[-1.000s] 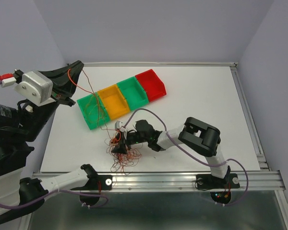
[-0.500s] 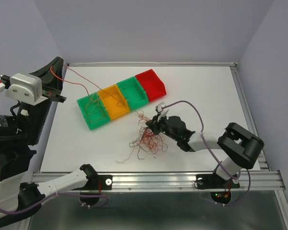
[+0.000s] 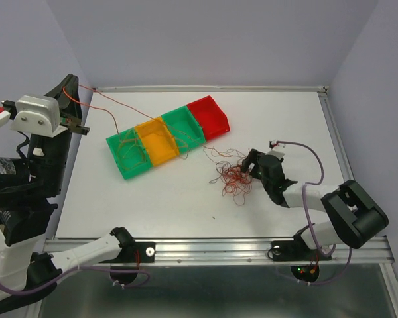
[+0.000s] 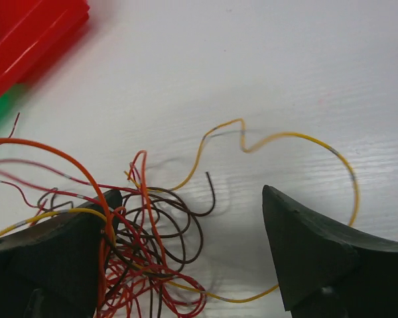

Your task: Untangle the cables

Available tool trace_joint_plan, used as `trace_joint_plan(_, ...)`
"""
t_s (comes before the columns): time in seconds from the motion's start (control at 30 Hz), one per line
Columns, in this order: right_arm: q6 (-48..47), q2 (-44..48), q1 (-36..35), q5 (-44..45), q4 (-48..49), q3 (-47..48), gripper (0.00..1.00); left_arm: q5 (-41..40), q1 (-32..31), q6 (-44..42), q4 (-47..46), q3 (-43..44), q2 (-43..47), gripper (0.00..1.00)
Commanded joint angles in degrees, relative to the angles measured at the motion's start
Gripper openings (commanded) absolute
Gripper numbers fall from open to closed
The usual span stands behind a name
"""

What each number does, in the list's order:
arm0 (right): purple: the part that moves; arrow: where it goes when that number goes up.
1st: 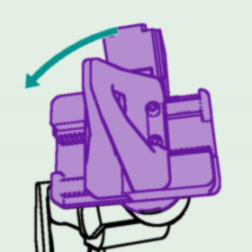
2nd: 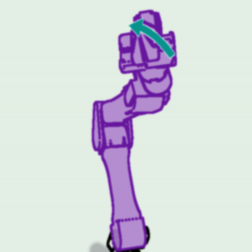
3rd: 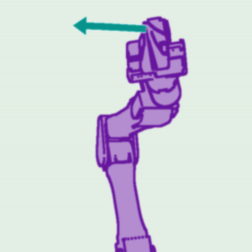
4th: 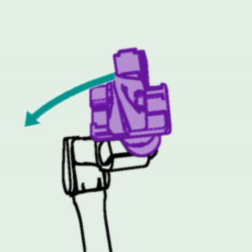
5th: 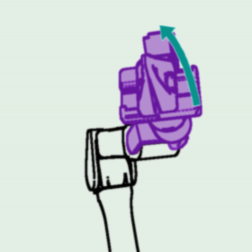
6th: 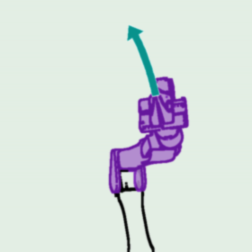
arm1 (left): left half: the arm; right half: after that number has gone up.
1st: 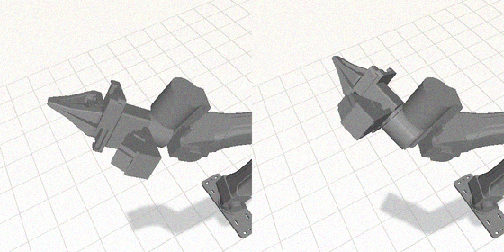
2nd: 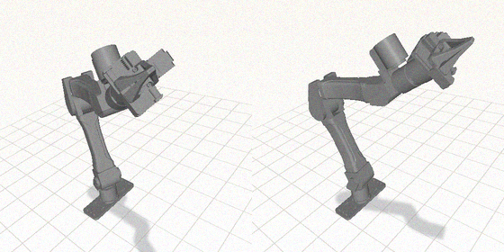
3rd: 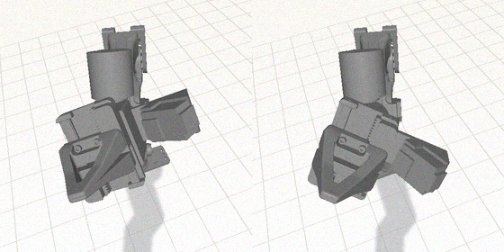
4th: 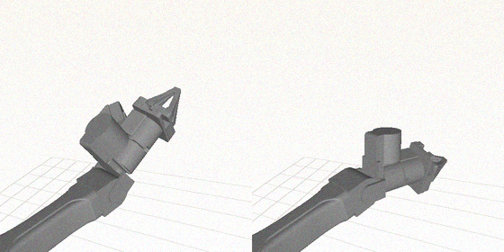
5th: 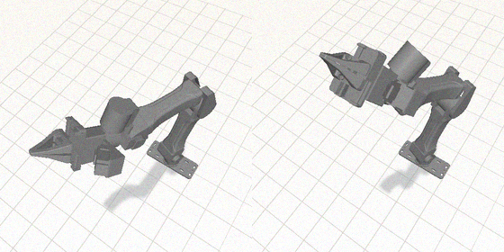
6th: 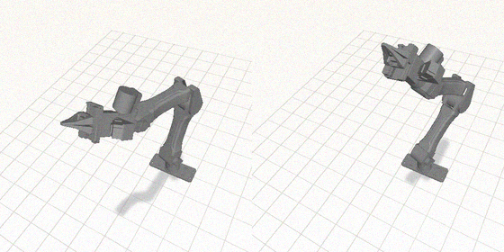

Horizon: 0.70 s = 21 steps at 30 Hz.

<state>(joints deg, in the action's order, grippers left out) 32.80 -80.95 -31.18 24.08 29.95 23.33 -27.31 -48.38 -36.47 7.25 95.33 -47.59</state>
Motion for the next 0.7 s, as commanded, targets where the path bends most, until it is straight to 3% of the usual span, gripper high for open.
trace_joint_plan(0.0,3.33,3.60,0.86,5.20,-2.62,-1.36,0.99,1.55,0.04,-0.19,-4.17,0.21,0.92,0.00)
trace_joint_plan(0.1,0.09,7.02,0.77,2.83,-2.71,-1.62,1.00,3.92,-0.05,0.96,-3.03,-0.14,0.57,0.00)
trace_joint_plan(0.23,-7.83,13.78,0.77,-11.29,4.74,-4.08,1.00,12.43,-0.05,3.50,-2.50,-3.12,0.83,0.00)
trace_joint_plan(0.37,-12.31,18.28,0.77,-23.71,9.59,-4.09,0.94,14.57,-0.05,5.18,-2.41,-4.36,-0.92,0.00)
trace_joint_plan(0.5,-17.50,16.44,0.59,-32.94,11.09,-1.19,0.98,13.86,0.04,4.92,-4.25,-5.85,-2.06,0.00)
trace_joint_plan(0.67,-23.99,9.51,-0.54,-53.32,19.25,0.39,1.00,12.64,-0.05,4.65,-4.43,-5.77,-1.37,0.00)
